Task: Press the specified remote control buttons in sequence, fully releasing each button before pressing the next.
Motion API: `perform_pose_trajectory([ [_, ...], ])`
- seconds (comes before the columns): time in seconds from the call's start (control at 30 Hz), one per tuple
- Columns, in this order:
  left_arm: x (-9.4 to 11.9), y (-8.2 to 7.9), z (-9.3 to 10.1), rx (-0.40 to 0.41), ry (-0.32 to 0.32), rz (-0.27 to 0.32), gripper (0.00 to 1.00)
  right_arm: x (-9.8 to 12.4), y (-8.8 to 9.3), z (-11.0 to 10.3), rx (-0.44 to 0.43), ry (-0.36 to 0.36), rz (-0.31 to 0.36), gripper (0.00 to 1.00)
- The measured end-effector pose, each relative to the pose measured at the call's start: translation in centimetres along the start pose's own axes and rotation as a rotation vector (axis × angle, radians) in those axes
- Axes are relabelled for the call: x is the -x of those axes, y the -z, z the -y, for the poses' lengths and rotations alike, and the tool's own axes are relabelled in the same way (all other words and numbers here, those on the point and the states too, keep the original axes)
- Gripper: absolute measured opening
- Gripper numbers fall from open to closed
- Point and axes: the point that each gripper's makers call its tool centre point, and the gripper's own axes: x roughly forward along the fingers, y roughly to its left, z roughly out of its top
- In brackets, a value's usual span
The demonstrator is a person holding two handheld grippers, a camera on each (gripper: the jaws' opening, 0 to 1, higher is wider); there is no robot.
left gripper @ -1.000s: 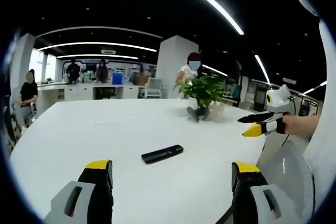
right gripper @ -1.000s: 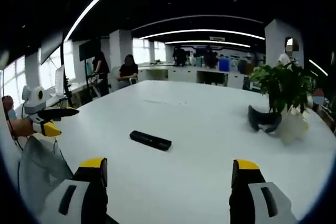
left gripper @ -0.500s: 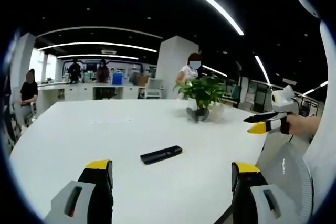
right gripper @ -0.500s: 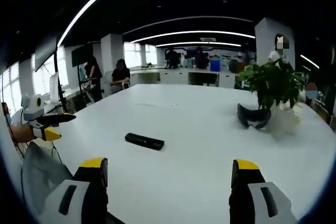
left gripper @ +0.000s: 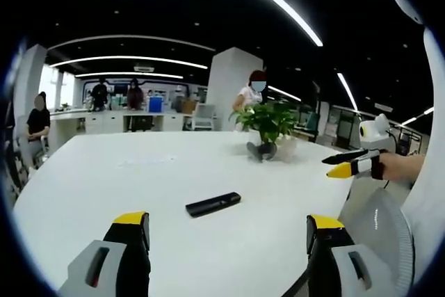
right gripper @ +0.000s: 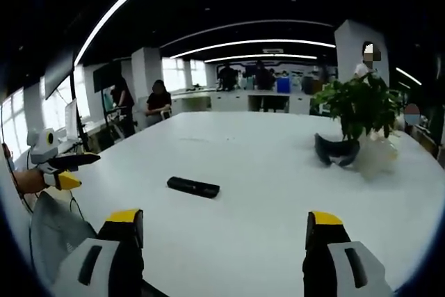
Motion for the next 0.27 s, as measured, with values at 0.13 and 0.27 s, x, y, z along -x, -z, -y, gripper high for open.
perform_pose_trajectory([
  [0.13,-0.02,0.15,0.06,0.003,0.000,-0.001,0.97,0.15,0.18,0.40,-0.008,0.006,0.003,0.97],
  [0.27,-0.14,0.35,0.31,-0.001,0.007,-0.008,0.97,0.22,0.26,0.44,-0.010,0.010,0.003,0.96],
])
